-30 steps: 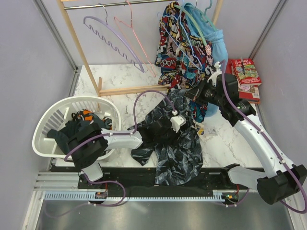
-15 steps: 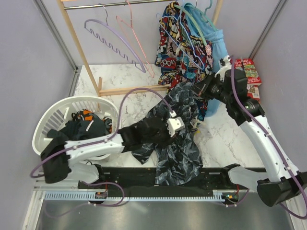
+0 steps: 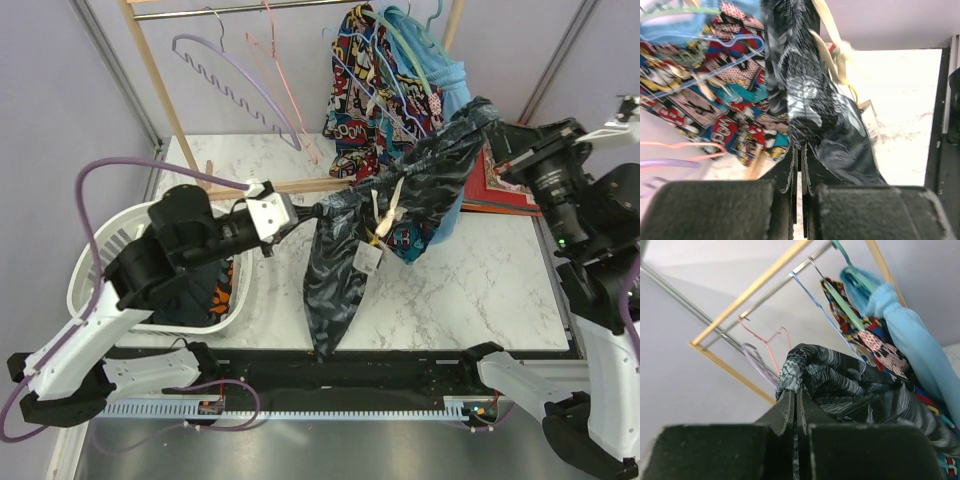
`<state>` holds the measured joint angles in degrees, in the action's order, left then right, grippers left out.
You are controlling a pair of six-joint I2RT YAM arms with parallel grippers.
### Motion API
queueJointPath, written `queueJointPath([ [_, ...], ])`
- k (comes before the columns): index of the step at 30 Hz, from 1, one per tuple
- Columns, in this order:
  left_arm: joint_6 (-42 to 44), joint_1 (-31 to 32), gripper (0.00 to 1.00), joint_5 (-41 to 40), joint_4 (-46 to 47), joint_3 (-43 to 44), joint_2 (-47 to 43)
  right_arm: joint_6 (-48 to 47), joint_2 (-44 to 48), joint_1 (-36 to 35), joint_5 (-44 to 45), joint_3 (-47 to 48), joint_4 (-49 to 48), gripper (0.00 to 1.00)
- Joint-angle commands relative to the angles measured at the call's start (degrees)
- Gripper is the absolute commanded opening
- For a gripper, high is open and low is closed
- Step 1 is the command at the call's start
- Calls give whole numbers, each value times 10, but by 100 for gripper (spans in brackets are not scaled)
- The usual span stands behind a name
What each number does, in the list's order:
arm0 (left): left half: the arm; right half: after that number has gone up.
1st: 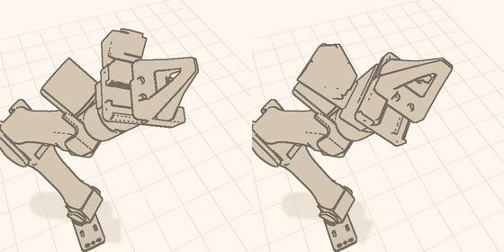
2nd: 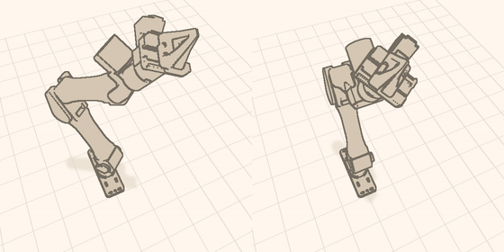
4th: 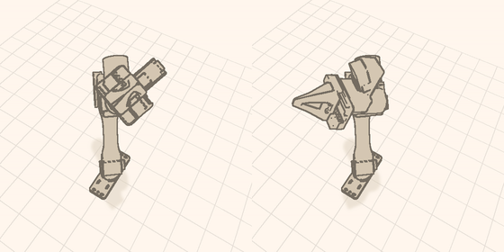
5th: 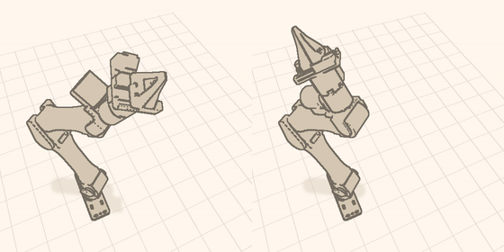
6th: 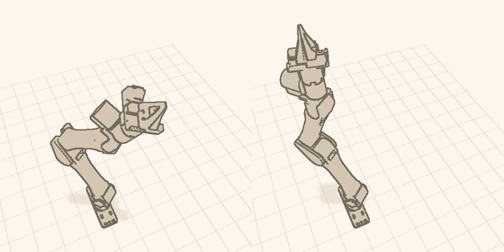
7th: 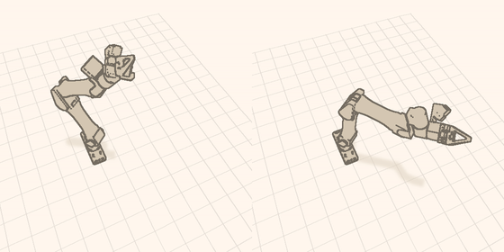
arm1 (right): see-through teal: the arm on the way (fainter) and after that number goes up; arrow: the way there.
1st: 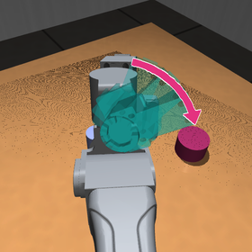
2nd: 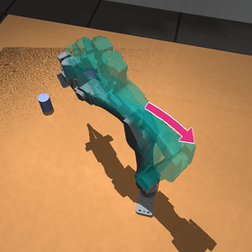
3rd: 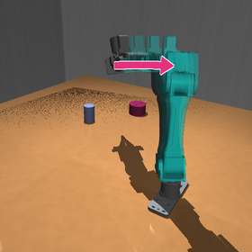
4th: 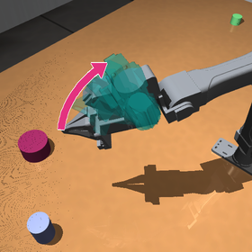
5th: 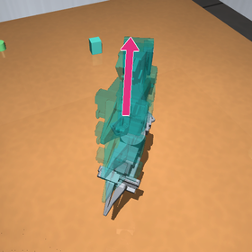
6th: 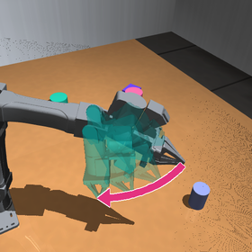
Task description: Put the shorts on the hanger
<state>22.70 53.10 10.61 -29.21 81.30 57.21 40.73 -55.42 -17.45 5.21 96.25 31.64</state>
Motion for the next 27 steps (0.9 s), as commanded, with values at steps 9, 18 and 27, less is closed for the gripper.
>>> queueJointPath([
  [9, 97, -26, 2, 16, -118, 127, -43, 22, 38, 17, -70, 60, 91, 0],
  [18, 60, -71, 2, -29, -50, -75, -39, 41, 37, 22, -41, -154, 64, 0],
  [27, 177, -210, 2, 178, 36, -219, 9, -86, -16, 22, -119, -280, -44, 0],
])
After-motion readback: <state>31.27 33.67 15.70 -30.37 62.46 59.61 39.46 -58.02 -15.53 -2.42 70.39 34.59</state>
